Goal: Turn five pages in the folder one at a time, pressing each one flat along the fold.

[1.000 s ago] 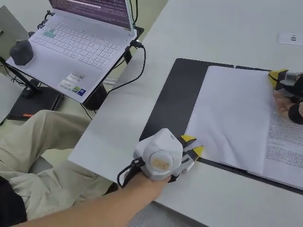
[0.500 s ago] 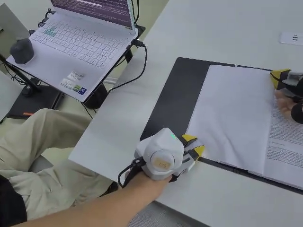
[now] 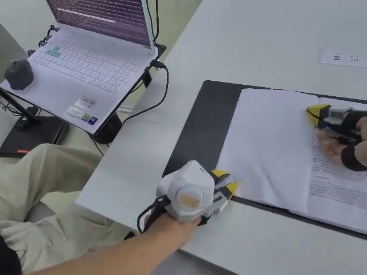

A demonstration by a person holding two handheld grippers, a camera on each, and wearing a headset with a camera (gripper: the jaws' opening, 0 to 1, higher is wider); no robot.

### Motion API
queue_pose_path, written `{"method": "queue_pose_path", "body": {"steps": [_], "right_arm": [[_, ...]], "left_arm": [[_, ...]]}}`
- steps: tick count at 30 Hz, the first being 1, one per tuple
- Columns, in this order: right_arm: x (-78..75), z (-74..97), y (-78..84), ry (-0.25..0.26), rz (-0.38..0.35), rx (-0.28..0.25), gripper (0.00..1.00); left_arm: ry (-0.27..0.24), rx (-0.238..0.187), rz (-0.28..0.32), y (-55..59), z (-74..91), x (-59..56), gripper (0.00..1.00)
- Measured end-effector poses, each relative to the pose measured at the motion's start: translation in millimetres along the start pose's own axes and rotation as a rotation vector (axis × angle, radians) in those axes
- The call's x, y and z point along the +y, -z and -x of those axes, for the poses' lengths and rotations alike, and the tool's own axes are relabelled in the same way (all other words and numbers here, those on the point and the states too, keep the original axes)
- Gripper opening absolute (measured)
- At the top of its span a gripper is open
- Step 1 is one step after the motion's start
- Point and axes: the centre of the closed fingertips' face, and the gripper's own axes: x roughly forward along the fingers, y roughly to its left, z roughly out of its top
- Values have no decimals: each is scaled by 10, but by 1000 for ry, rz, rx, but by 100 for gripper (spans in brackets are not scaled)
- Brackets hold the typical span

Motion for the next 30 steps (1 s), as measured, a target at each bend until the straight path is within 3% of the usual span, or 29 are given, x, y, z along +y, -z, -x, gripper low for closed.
{"method": "queue_pose_path", "body": {"steps": [11, 20, 30], "right_arm": [[-93, 194, 222, -10, -18, 38, 0], [-165, 303, 313, -19, -41, 49, 0], [-265, 513, 546, -44, -63, 77, 0]], "left_arm": [[-1, -5, 14, -5, 5, -8, 13], [-2, -5, 9, -13, 9, -23, 13], [-6, -6, 10, -15, 11, -30, 13]]}}
